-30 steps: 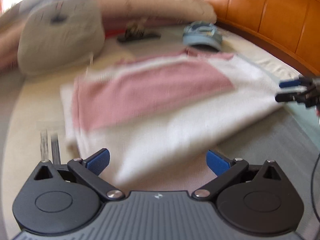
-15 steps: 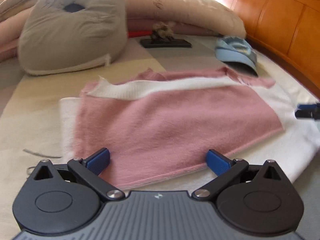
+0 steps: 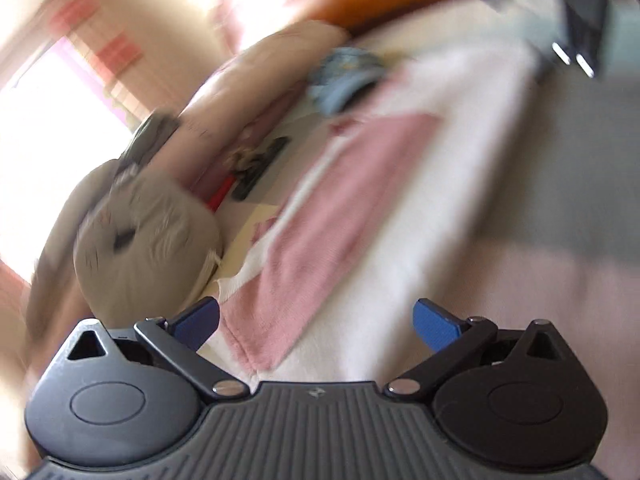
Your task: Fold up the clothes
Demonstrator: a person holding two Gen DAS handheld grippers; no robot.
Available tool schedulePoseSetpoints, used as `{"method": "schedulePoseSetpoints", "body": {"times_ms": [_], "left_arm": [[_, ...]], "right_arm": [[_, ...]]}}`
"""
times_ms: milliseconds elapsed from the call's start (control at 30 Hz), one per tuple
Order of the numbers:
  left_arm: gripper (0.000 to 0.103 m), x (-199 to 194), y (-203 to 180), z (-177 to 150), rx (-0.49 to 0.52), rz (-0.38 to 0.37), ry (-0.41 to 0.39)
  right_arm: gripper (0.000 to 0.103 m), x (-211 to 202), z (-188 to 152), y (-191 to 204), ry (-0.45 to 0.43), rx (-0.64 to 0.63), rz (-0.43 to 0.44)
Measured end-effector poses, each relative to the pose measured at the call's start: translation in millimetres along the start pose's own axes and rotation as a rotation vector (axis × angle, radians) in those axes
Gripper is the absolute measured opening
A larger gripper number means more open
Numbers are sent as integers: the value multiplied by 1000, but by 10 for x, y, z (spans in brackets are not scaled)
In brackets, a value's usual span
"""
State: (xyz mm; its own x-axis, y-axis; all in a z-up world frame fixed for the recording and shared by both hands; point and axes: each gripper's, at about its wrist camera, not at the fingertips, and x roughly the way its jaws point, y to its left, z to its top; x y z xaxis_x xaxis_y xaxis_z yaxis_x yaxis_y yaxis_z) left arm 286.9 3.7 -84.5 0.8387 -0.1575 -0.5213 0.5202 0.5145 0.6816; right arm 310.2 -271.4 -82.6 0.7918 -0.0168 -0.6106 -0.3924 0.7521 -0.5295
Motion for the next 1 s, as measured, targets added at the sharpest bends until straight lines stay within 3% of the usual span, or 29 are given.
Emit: {"method": "schedulePoseSetpoints", "body": {"times_ms": [133, 267, 533, 733, 833, 933, 1000], "left_arm": [[103, 152, -286, -108, 162, 74, 80], [102, 269, -345, 79, 188, 128, 59], [102, 533, -655, 548, 348, 165, -59], [102, 507, -798, 690, 422, 181, -114], [102, 460, -845, 722, 432, 164, -145], [102, 471, -842, 767, 417, 143, -116], [102, 526, -816, 705, 453, 184, -76]], "right_arm": [[103, 52, -60, 266, 35, -201, -78], [103, 176, 117, 439, 2, -244, -106], [103, 421, 474, 784, -65, -327, -161], [103, 461, 710, 871, -105, -301, -156], [103, 423, 748, 779, -110, -213, -158], [103, 362, 737, 680, -113, -145, -151], [103, 349, 712, 683, -108, -154, -147]]}}
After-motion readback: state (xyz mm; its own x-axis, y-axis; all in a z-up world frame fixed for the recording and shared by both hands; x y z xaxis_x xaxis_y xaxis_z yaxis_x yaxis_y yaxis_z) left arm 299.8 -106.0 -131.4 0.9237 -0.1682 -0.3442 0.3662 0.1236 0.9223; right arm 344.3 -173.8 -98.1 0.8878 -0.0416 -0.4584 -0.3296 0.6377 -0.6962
